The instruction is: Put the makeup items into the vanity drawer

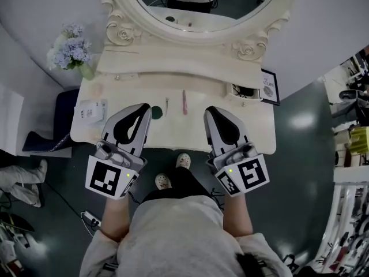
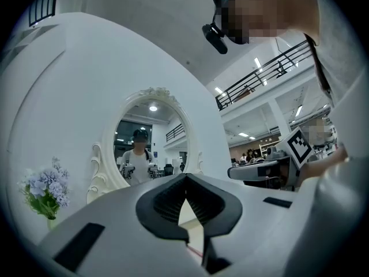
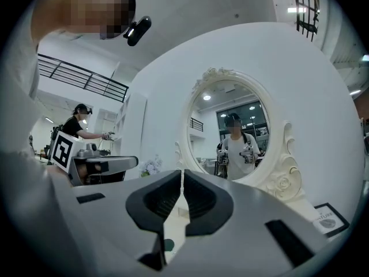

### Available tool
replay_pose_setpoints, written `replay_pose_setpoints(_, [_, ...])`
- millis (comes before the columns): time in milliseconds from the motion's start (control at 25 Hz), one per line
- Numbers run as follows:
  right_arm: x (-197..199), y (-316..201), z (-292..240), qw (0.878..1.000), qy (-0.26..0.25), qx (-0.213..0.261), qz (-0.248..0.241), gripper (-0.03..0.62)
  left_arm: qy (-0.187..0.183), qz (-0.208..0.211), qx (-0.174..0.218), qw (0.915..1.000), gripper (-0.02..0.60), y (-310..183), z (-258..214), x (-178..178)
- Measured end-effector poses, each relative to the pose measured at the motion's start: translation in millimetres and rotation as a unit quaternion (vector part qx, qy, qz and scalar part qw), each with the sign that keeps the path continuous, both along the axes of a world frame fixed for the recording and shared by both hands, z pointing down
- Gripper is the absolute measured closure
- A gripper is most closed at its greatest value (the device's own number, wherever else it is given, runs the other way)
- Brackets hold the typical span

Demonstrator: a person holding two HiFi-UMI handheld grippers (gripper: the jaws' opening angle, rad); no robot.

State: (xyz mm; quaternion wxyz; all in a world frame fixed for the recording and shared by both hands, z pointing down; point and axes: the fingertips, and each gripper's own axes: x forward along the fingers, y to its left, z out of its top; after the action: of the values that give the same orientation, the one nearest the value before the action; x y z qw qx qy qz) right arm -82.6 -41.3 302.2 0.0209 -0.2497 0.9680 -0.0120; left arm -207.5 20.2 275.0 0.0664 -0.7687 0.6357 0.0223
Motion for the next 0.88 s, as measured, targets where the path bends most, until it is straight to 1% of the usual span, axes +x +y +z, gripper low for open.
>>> replay_pose_setpoints(320, [-16, -38, 8, 1.0, 0.013, -0.007, -0.016, 0.566, 0.007, -0.015, -0.007, 0.9998, 0.568, -34, 5, -14])
replay_pose_setpoints(560, [-31, -62, 23, 0.999, 0.029, -0.021, -0.028, 0.566, 0.015, -0.028, -0.021, 0.9993, 0.568, -54, 16, -27])
replay_pose_setpoints(720, [-40, -73, 37, 0.998, 0.043, -0.033, -0.035, 0.566, 0.023, -0.038, -0.034, 0.9984, 0.568, -63, 28, -37])
replay_pose_setpoints(880, [-49, -80, 54, 0.996, 0.056, -0.048, -0.043, 0.566, 0.029, -0.046, -0.058, 0.9968, 0.568, -67, 46, -45])
